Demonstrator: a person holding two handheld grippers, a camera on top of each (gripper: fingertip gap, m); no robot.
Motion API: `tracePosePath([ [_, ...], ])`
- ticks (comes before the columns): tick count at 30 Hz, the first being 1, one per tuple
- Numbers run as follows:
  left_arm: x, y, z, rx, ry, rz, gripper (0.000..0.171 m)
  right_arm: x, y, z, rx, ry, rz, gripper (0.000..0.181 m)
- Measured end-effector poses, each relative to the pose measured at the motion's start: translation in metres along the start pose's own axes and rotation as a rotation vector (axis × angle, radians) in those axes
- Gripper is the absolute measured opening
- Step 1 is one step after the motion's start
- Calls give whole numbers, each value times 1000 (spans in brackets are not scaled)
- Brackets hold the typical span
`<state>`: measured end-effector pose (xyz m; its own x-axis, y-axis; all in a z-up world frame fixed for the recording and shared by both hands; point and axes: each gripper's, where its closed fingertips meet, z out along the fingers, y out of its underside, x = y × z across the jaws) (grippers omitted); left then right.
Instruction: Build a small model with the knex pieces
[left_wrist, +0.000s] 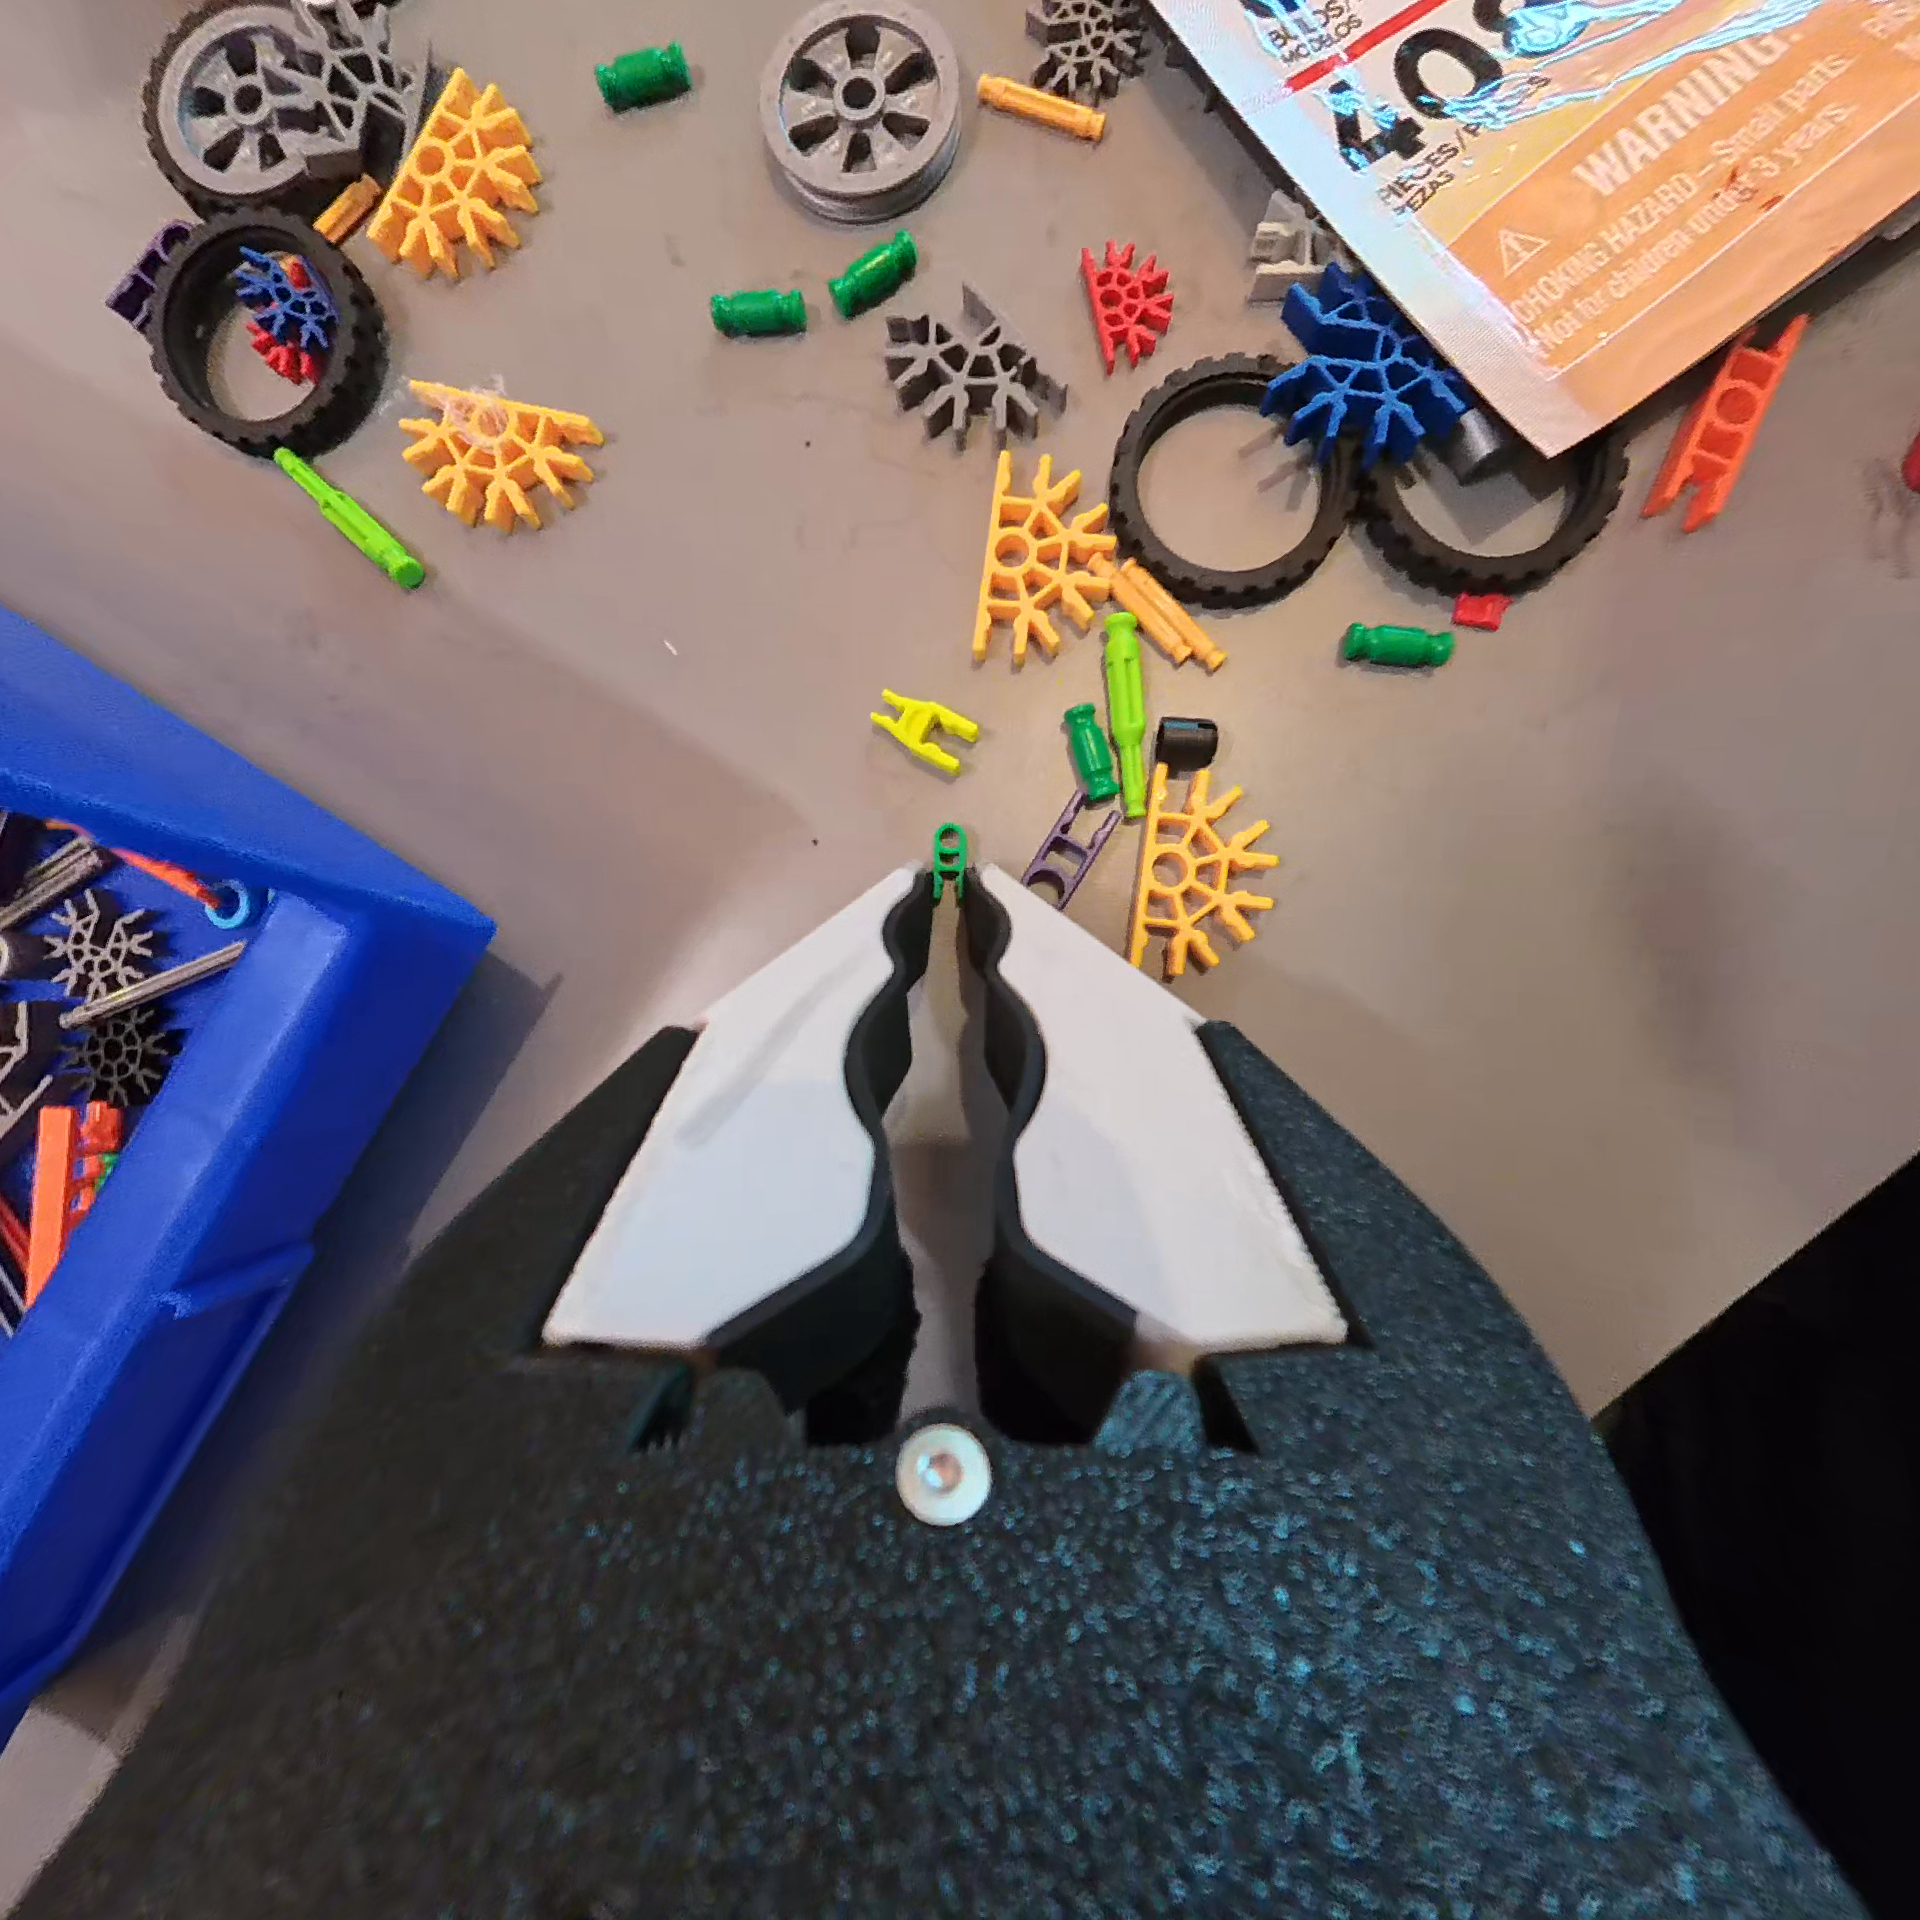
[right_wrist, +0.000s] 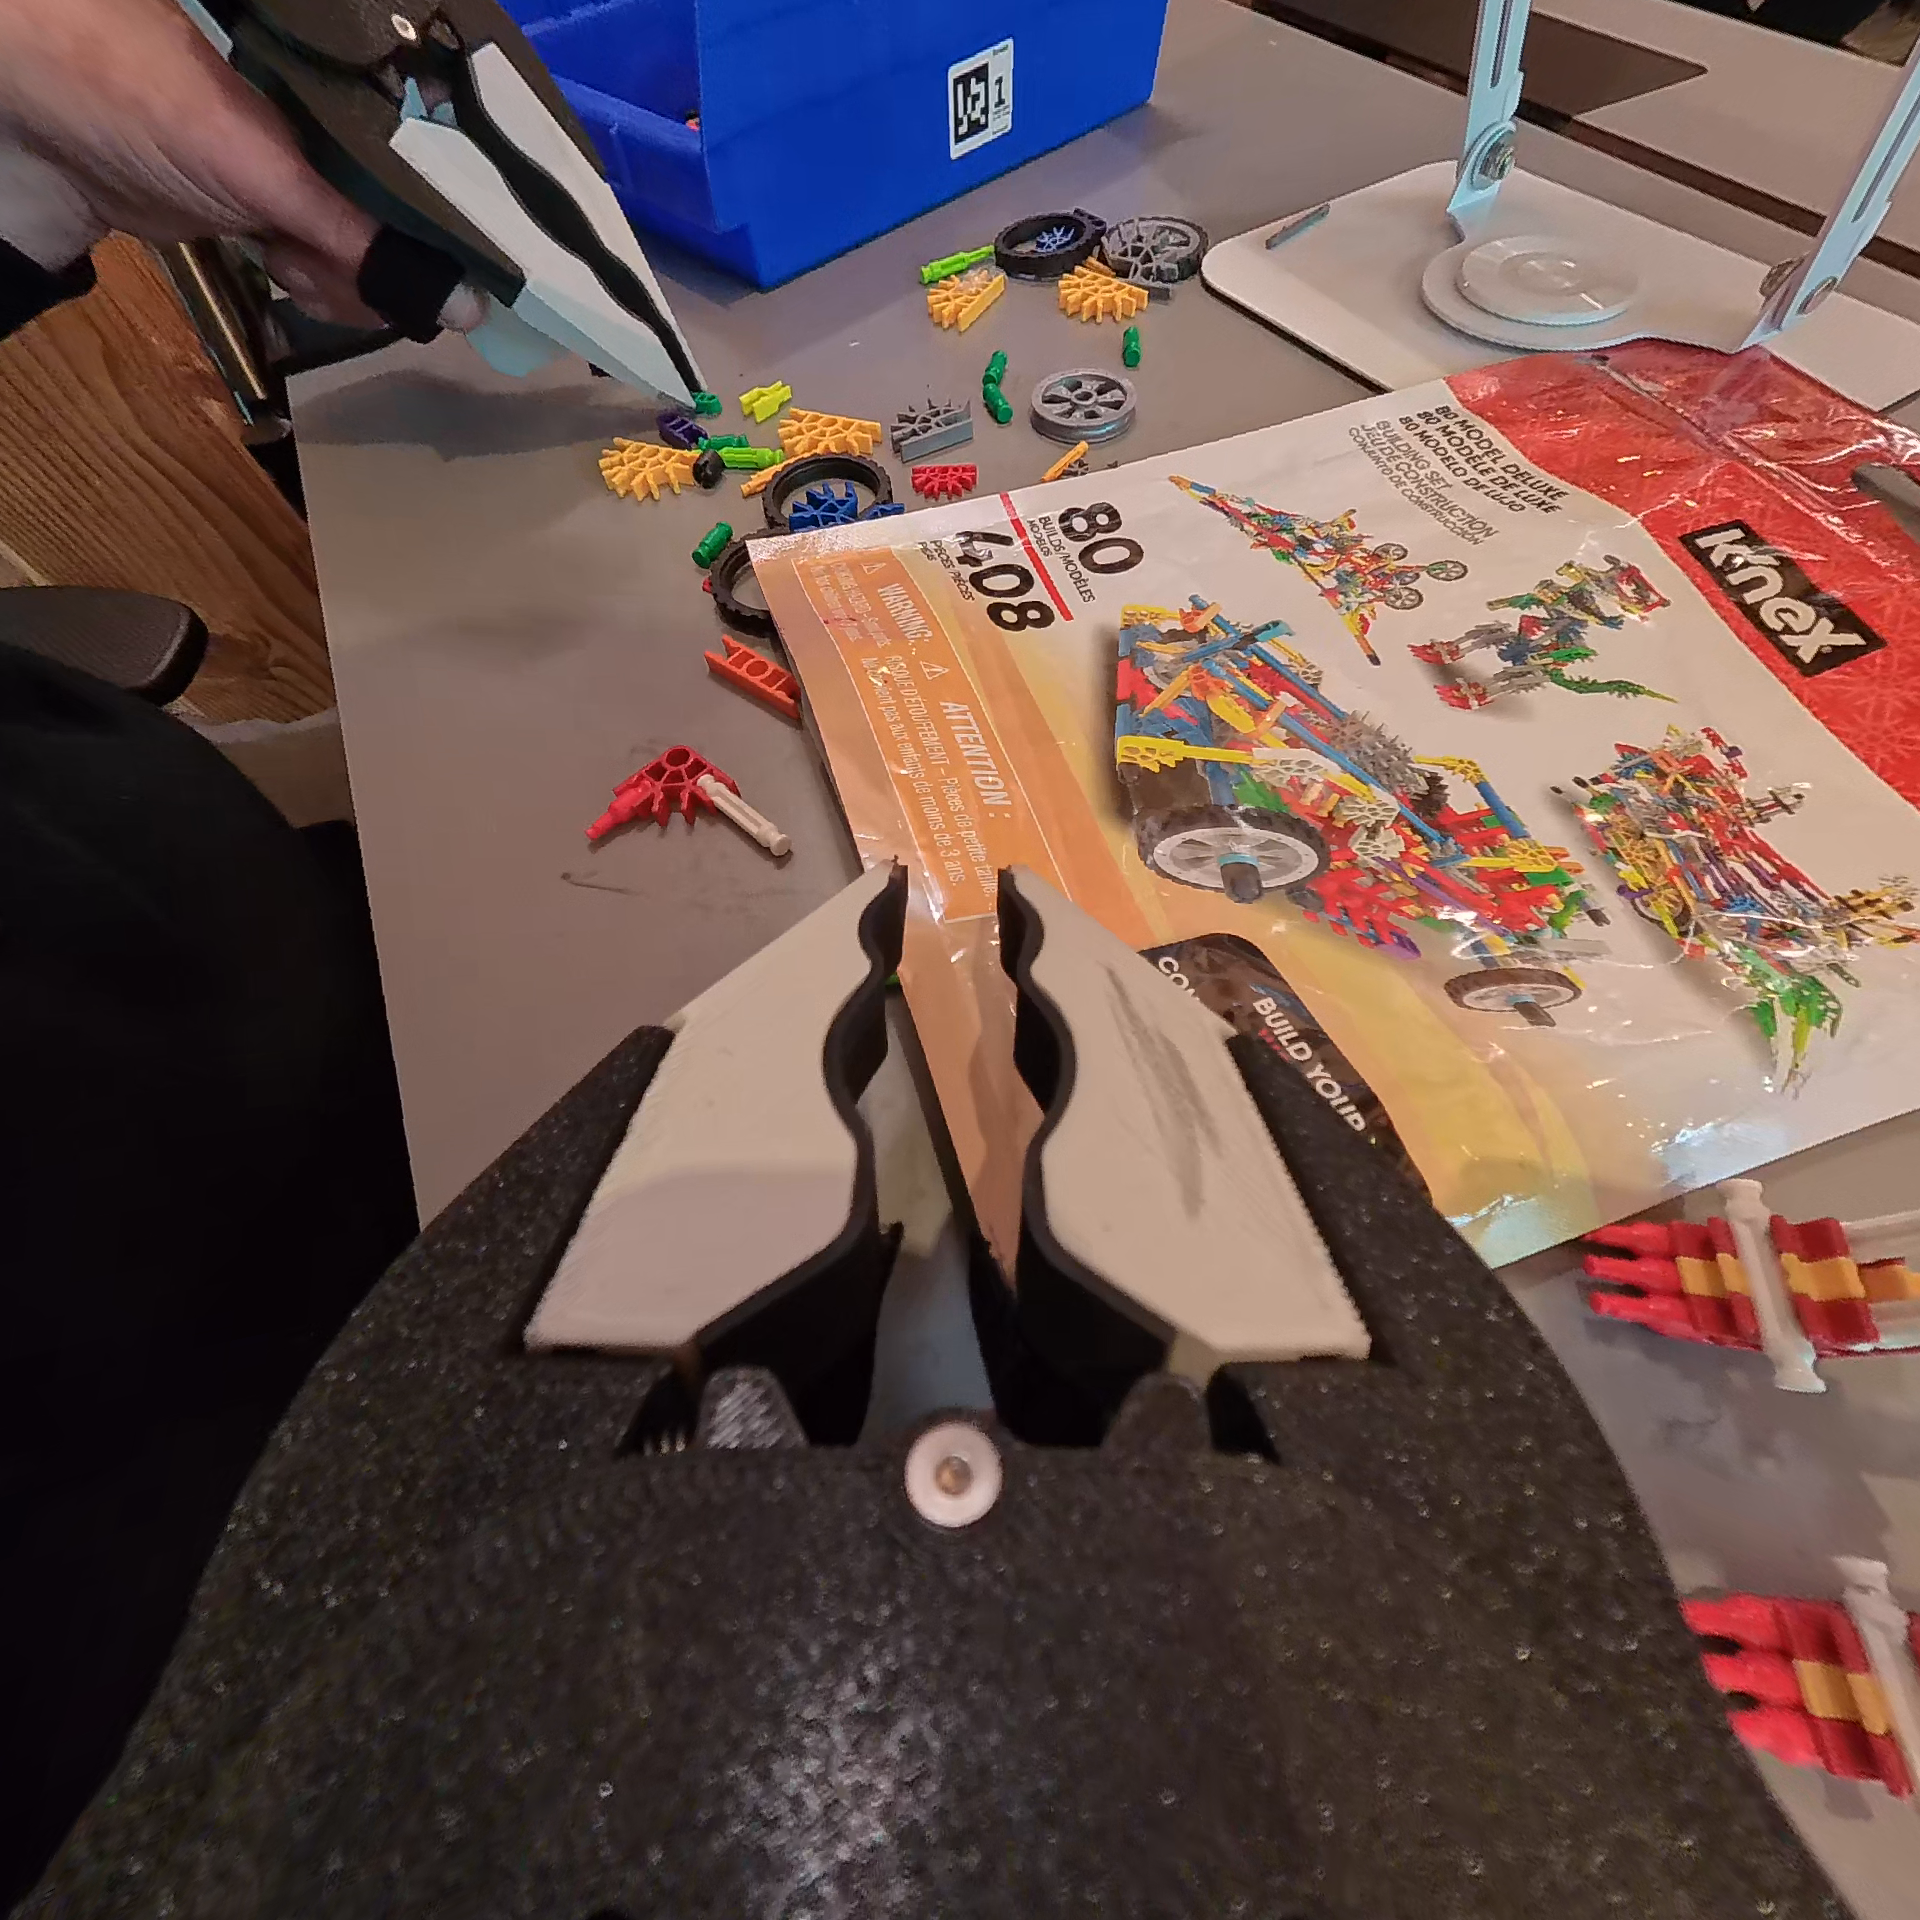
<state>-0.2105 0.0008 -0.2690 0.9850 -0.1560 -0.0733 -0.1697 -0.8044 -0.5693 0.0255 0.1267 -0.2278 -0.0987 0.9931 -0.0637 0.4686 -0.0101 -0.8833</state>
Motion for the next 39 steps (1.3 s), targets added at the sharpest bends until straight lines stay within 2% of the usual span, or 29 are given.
tracePosePath([
  [5,3,-11,-12,47,0,25,4,0,0,0,0,4,-3,16],
  [13,53,-32,-18,112,145,112,4,0,0,0,0,5,-8,16],
  [21,93,-27,-6,90,241,136,4,0,-1,-1,6,5,-9,16],
  [31,106,-21,4,80,249,146,9,0,-1,0,7,12,-17,16],
  [39,100,-19,-7,117,227,119,14,0,-6,-4,47,34,-34,17],
])
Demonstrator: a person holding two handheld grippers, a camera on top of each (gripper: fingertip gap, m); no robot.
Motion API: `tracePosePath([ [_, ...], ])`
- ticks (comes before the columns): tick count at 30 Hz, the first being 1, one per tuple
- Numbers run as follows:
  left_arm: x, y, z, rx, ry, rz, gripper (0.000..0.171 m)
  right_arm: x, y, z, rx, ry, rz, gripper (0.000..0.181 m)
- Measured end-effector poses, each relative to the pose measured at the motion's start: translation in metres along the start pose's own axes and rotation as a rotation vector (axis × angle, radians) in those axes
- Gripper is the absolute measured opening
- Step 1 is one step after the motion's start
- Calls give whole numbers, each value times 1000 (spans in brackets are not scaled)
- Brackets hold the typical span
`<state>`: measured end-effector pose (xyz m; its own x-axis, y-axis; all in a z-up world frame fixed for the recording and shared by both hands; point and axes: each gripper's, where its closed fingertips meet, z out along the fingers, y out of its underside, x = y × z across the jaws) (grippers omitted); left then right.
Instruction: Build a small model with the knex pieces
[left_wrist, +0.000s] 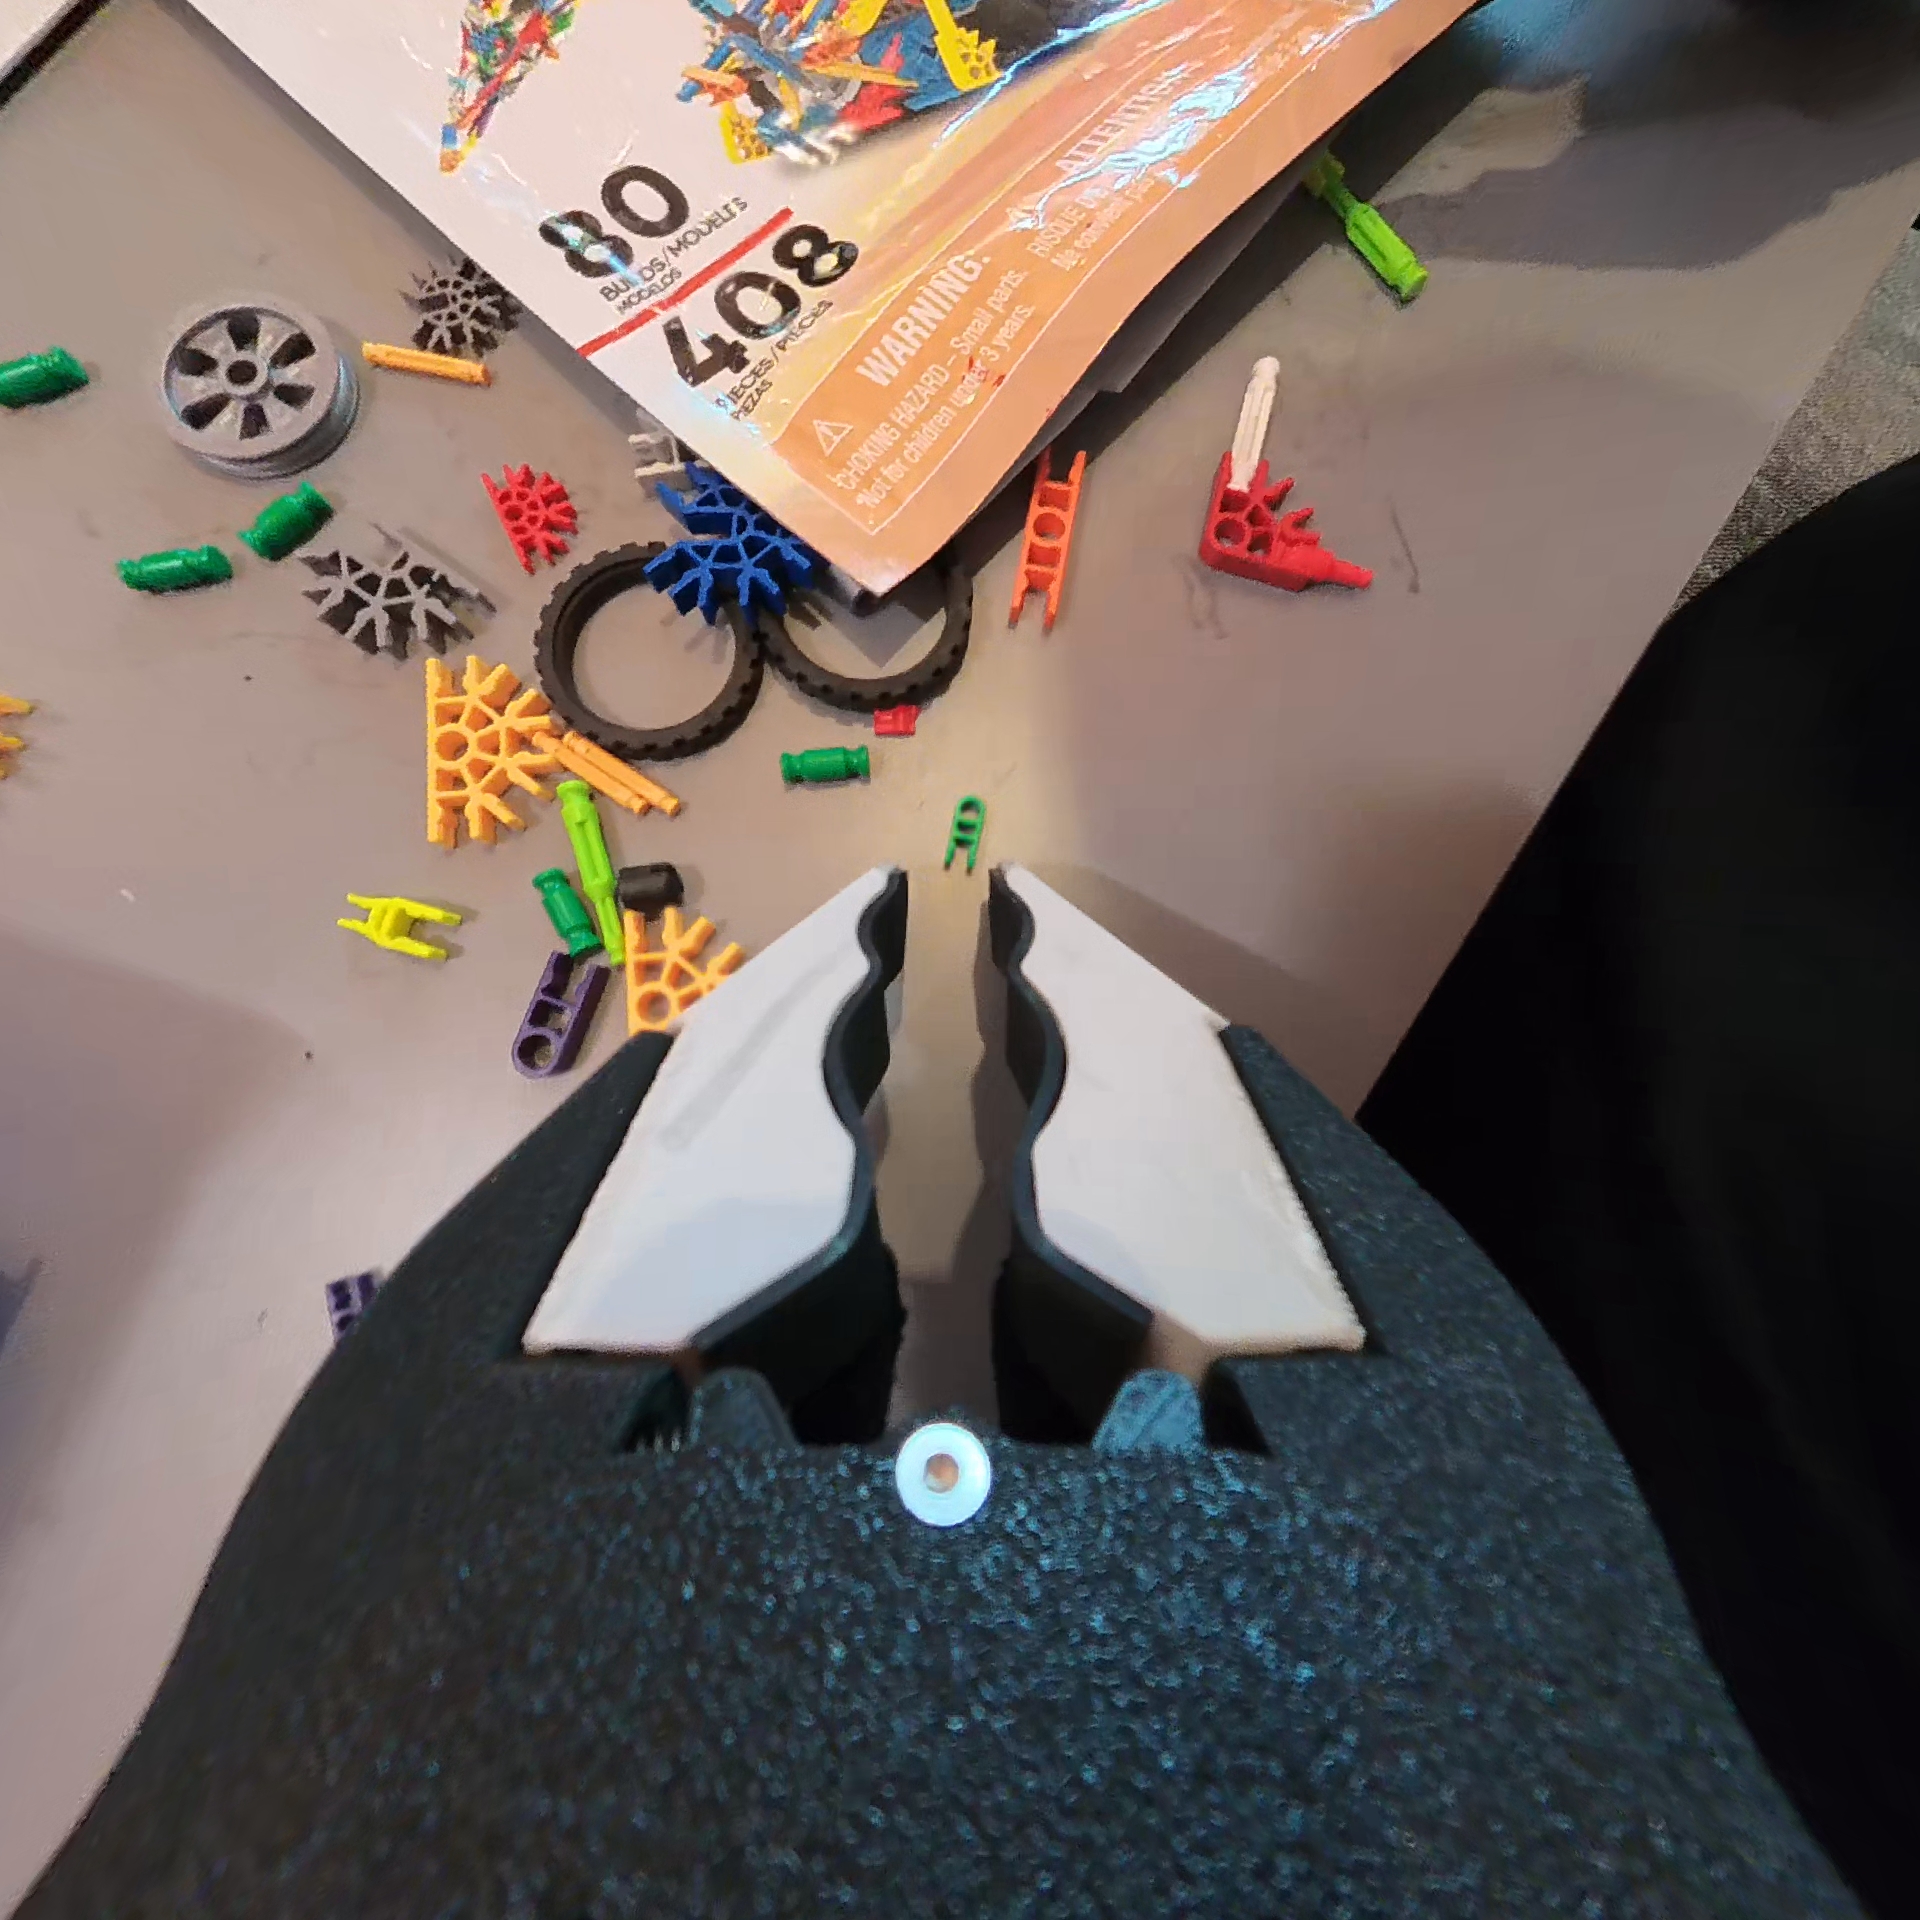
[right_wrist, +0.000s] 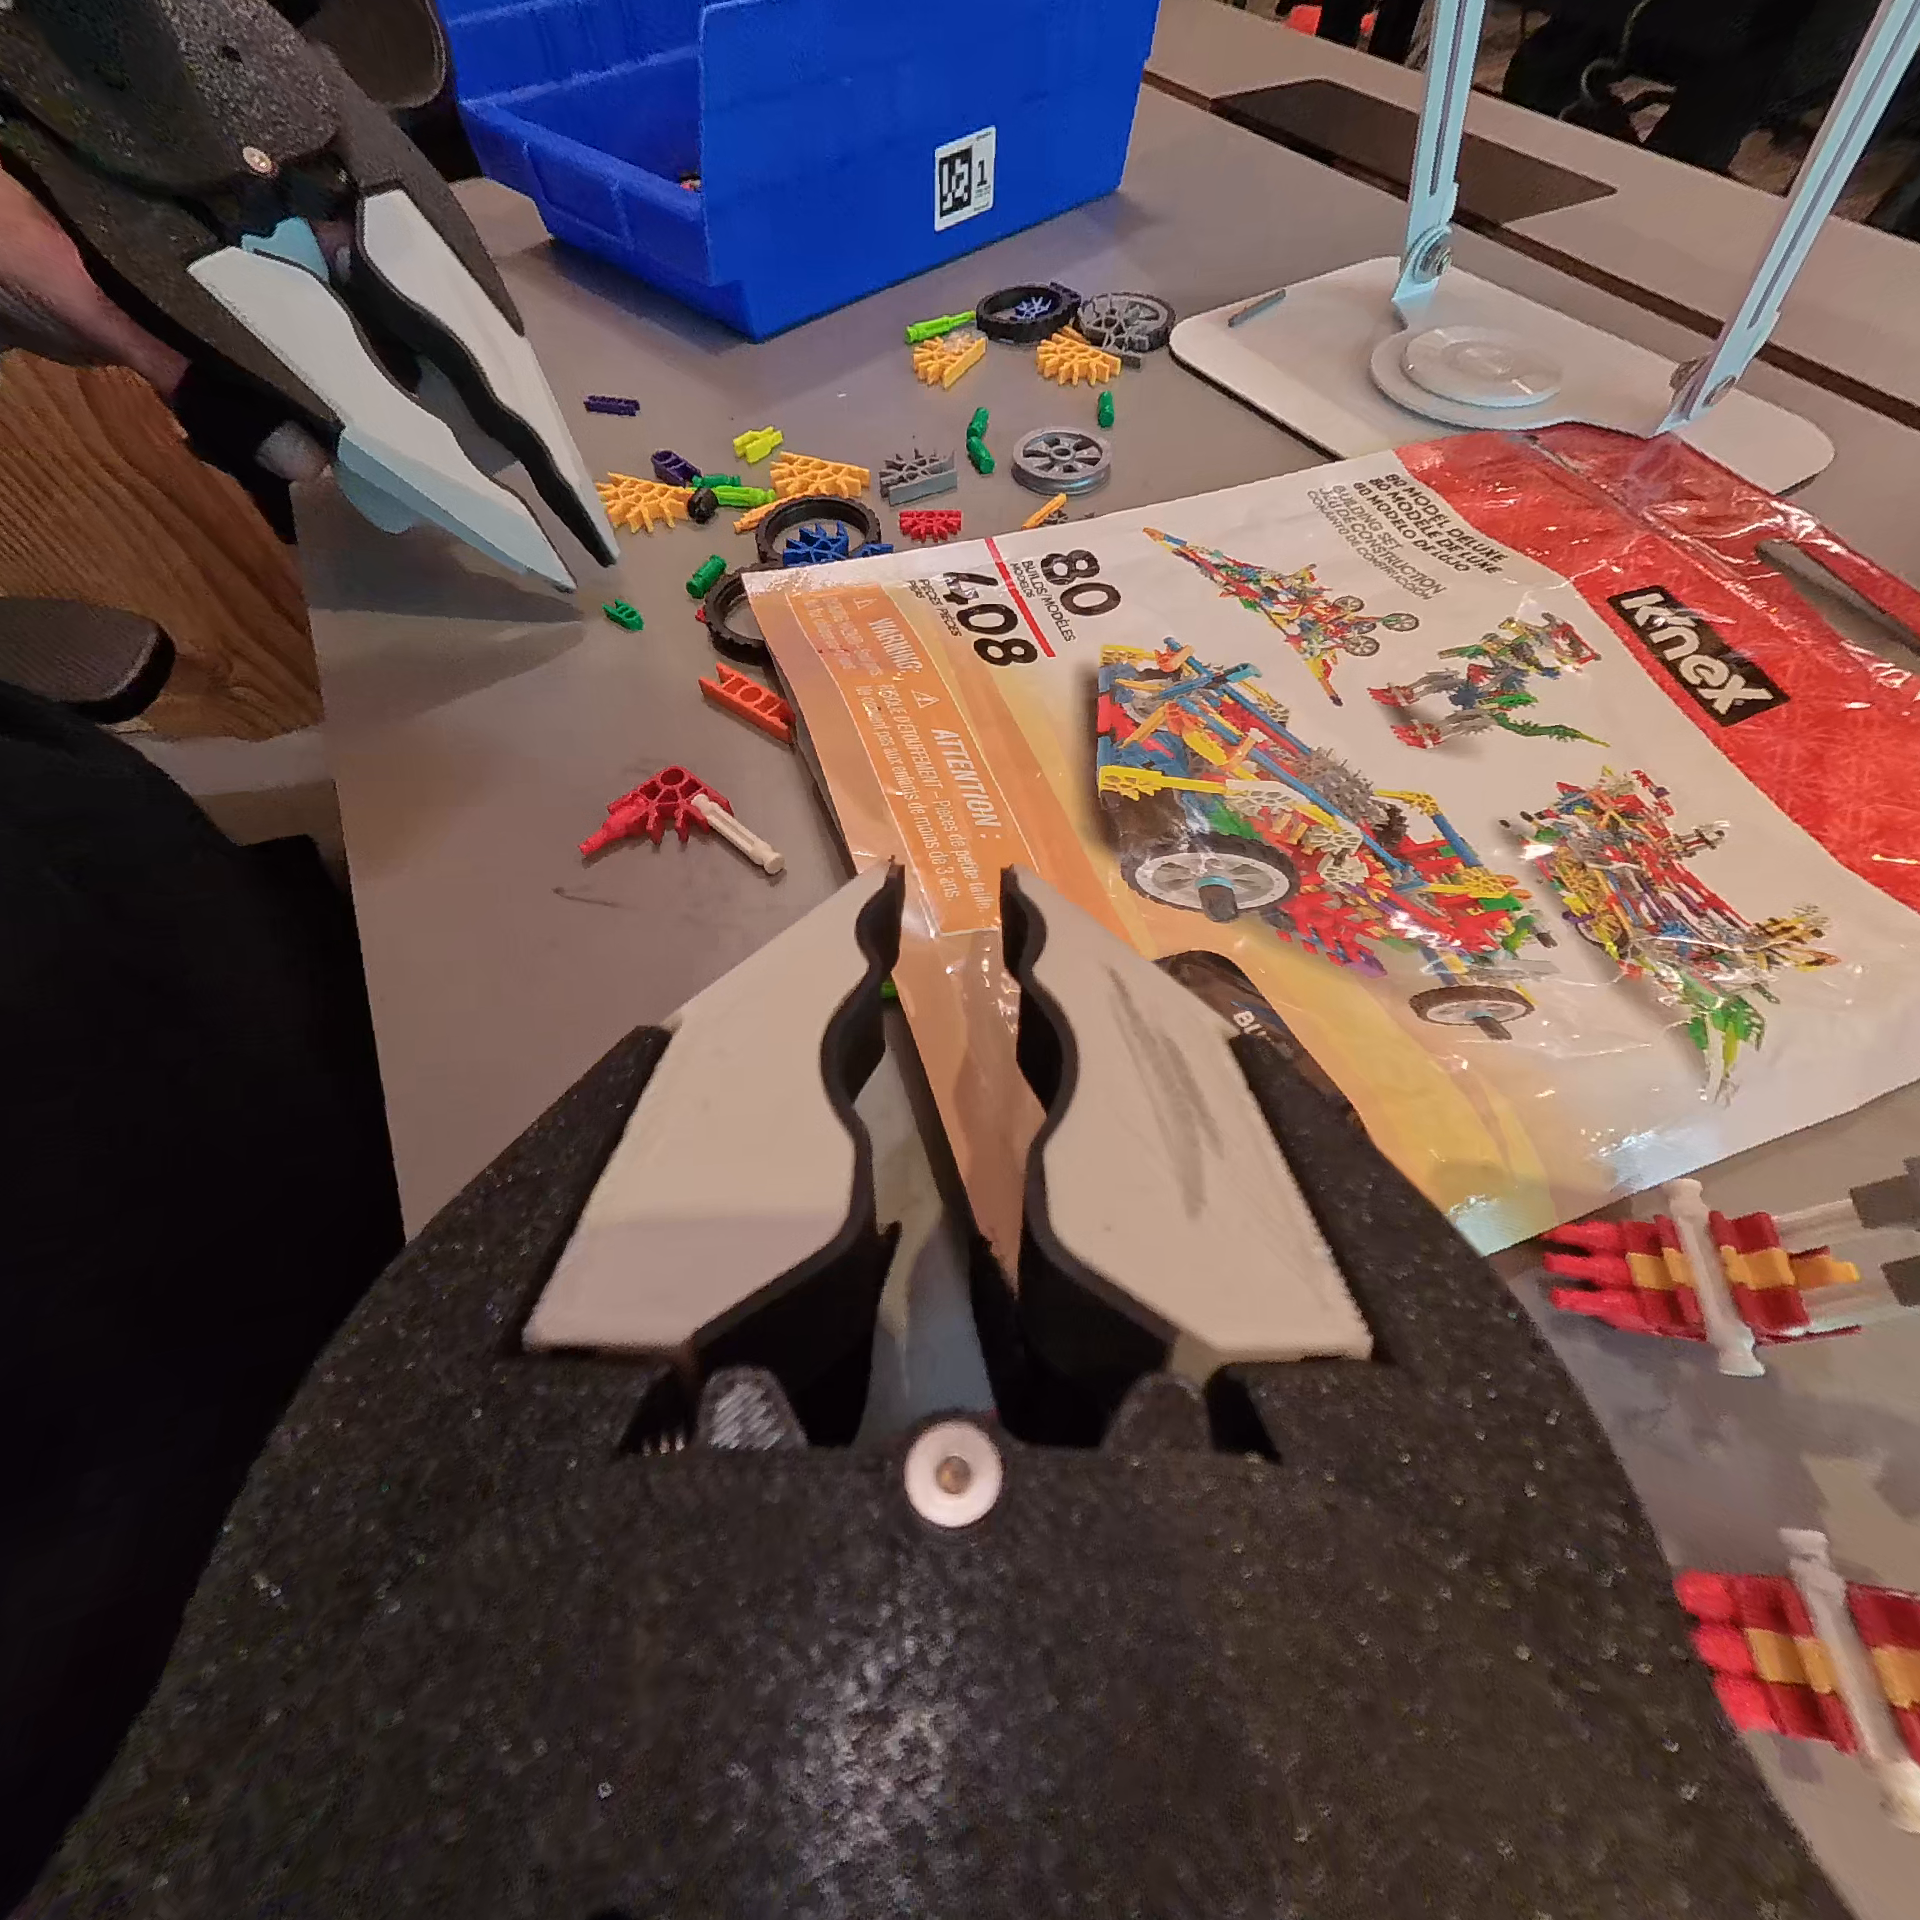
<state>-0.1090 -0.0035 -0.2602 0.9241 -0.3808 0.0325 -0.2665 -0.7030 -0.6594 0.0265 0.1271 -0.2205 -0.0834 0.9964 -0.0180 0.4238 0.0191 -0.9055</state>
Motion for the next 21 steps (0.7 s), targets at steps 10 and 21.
tracePosePath([
  [10,5,12,-4,19,0,0,16,6,2,-8,8,107,-14,17],
  [21,-3,10,-13,75,-30,-13,20,-3,-2,-11,-11,148,-39,17],
])
